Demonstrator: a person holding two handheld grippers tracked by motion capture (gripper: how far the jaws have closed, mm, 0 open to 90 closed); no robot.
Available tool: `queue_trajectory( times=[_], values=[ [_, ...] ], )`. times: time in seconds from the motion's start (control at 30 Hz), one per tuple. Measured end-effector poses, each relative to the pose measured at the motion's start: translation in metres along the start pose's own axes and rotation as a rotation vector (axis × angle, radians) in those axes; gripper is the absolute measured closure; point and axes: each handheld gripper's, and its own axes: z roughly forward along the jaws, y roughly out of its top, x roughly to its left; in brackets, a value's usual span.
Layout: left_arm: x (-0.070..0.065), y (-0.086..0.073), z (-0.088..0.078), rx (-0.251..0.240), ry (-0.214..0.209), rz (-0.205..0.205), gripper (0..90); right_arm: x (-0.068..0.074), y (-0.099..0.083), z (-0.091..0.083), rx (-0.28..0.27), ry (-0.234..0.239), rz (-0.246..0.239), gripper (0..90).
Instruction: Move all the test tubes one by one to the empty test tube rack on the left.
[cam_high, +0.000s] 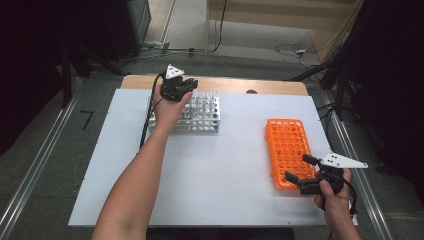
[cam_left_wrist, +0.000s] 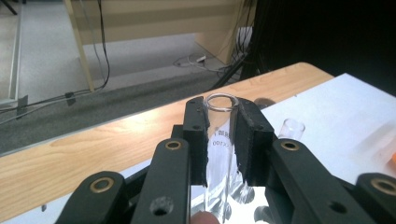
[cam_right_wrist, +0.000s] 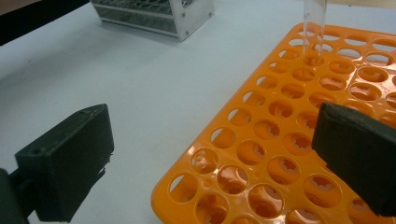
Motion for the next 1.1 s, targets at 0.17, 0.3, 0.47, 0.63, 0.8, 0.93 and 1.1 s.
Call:
queue_trajectory(
  times=[0.17, 0.3, 0.47, 0.63, 0.8, 0.93, 1.1],
  values=[
    [0.0, -0.005, 0.002, 0.012, 0.005, -0.001, 75.7, 0.0, 0.0, 0.0, 0.003, -0.001, 0.001, 0.0],
    [0.0, -0.009, 0.002, 0.021, 0.006, -0.002, 75.5, 0.001, 0.0, 0.001, 0.003, -0.001, 0.0, 0.0],
    [-0.001, -0.01, 0.002, 0.029, 0.001, -0.005, 75.4, 0.001, -0.001, 0.002, 0.007, 0.0, -0.001, 0.0],
    [0.0, -0.011, 0.002, 0.059, 0.0, -0.006, 73.7, 0.002, -0.001, 0.002, 0.011, -0.003, -0.003, 0.0],
    [0.001, -0.011, 0.0, 0.095, 0.011, -0.029, 68.4, 0.001, -0.001, 0.003, 0.011, 0.001, -0.003, 0.0],
    [0.002, -0.011, -0.003, 0.098, 0.014, -0.056, 61.8, 0.001, -0.001, 0.003, 0.014, 0.004, -0.001, 0.0],
    [0.0, -0.013, -0.014, 0.072, -0.002, -0.061, 48.7, 0.001, -0.001, 0.004, 0.013, 0.003, 0.0, 0.0]
  ],
)
